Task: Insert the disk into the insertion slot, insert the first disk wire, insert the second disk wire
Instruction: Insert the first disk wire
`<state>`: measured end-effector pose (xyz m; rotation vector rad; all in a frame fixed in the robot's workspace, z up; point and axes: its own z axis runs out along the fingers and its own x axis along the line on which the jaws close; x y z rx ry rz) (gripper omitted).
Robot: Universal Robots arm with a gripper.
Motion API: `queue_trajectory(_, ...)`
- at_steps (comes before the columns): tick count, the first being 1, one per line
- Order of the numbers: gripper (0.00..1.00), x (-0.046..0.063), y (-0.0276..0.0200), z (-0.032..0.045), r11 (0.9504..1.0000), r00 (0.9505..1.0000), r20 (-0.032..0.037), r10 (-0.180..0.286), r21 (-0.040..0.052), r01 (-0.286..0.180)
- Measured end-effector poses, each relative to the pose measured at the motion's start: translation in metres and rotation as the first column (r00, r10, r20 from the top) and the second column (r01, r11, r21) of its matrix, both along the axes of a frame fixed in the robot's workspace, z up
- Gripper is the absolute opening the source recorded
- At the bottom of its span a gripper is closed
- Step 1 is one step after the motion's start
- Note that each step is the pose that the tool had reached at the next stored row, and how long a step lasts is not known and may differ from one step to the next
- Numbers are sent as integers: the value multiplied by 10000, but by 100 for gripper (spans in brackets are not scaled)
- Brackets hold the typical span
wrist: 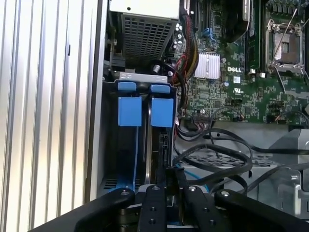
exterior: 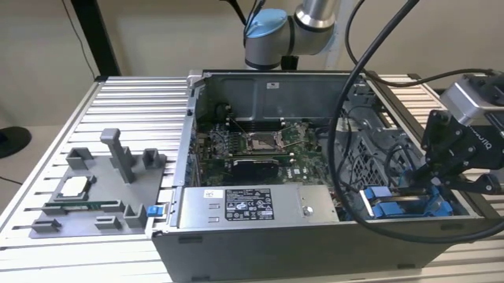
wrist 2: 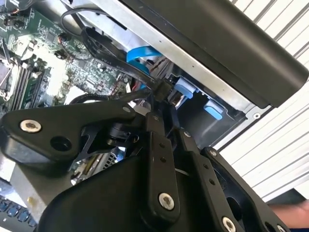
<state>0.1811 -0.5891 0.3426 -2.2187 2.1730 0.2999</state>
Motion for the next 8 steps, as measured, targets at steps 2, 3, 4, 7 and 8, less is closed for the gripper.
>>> queue_trajectory(2, 0, -6, -1, -3, 10000, 10000, 0, 0, -1, 0)
queue_trajectory(3, 0, -6, -1, -7, 10000, 10000, 0, 0, -4, 0)
queue_trajectory(4, 0, -7, -1, -13, 10000, 10000, 11, -3, -9, 3)
queue_trajectory(7, 0, -7, -1, -25, 10000, 10000, 36, -78, -12, 78)
queue_trajectory(8, 0, -7, -1, -26, 9999, 9999, 38, -101, -14, 101)
